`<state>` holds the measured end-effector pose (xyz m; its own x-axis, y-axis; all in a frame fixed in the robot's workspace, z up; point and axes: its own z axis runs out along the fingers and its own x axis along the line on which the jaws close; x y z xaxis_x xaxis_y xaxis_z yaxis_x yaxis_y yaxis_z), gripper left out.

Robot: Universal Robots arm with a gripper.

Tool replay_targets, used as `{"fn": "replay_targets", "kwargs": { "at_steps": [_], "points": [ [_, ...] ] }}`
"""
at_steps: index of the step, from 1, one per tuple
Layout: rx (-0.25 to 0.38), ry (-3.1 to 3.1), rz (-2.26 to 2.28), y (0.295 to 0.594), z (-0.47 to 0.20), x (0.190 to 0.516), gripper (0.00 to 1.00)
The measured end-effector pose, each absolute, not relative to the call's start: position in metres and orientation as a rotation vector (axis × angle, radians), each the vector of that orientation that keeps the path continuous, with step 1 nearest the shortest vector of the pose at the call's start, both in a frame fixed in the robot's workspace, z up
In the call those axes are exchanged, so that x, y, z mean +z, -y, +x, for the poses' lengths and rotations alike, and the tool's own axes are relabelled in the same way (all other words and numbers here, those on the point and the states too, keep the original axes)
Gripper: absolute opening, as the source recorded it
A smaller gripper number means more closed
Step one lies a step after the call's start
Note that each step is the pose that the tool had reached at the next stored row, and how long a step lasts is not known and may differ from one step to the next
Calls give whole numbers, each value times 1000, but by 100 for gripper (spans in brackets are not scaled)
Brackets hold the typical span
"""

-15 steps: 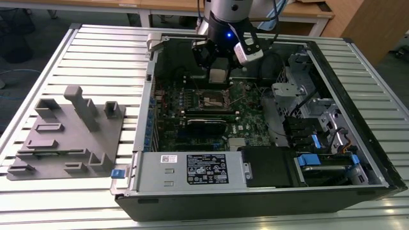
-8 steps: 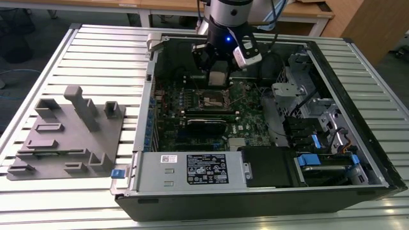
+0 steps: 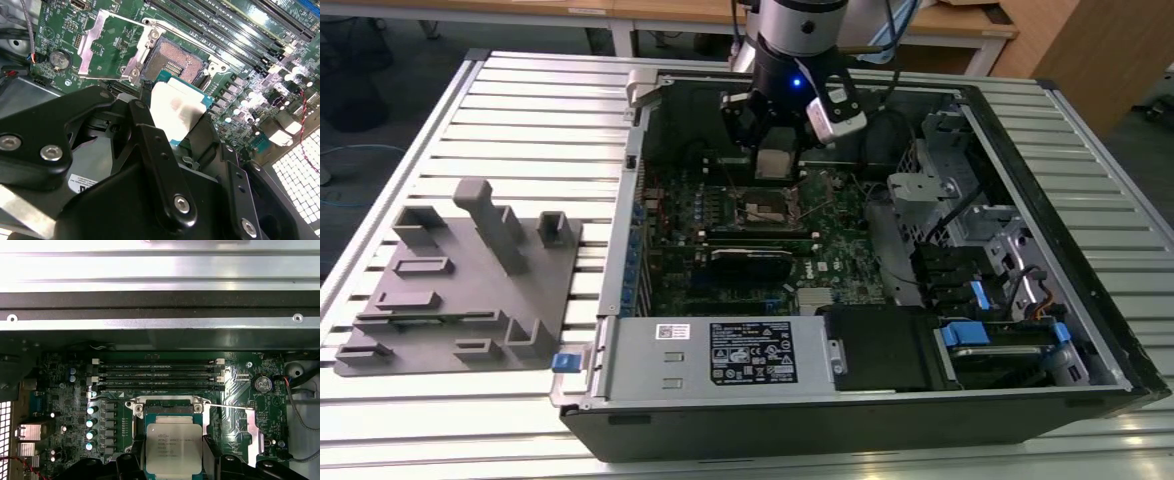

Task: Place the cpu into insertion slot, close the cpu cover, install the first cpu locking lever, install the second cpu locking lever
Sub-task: 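Place the cpu into insertion slot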

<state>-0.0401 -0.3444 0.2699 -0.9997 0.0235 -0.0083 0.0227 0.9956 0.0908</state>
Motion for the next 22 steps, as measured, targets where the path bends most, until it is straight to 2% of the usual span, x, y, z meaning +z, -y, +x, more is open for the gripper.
{"fn": "replay_targets", "kwargs": {
  "at_steps": [22],
  "points": [
    [143,-3129,36,344,-40,260,54]
  ]
}}
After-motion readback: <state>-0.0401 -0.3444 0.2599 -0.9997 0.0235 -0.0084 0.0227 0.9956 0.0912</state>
